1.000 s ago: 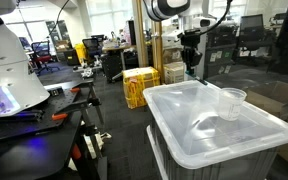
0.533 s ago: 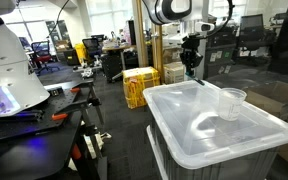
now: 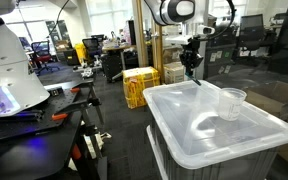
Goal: Take the green marker out of the cup, move the cup to the left
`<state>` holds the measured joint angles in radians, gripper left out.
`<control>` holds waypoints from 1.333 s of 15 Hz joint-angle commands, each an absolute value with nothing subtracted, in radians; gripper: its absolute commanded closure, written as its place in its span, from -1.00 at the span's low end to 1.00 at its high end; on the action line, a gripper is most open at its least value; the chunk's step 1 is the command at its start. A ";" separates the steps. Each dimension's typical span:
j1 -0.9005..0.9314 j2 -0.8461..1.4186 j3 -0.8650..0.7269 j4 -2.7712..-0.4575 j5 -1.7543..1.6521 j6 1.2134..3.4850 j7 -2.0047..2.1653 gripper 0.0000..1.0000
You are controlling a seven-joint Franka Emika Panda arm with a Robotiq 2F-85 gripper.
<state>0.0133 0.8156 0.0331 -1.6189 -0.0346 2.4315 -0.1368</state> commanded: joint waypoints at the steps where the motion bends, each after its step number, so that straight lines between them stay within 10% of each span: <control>1: 0.006 0.850 0.052 -1.545 -0.042 2.344 -0.175 0.90; 2: 0.004 0.854 0.057 -1.536 -0.039 2.324 -0.186 0.79; 3: 0.003 0.858 0.059 -1.529 -0.037 2.310 -0.187 0.09; 11: -0.008 0.848 0.058 -1.524 -0.017 2.234 -0.162 -0.94; 20: -0.049 0.790 0.057 -1.579 0.063 2.213 -0.130 -1.00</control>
<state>-0.0315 0.8406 0.0503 -1.5414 0.0345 2.2394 -0.1517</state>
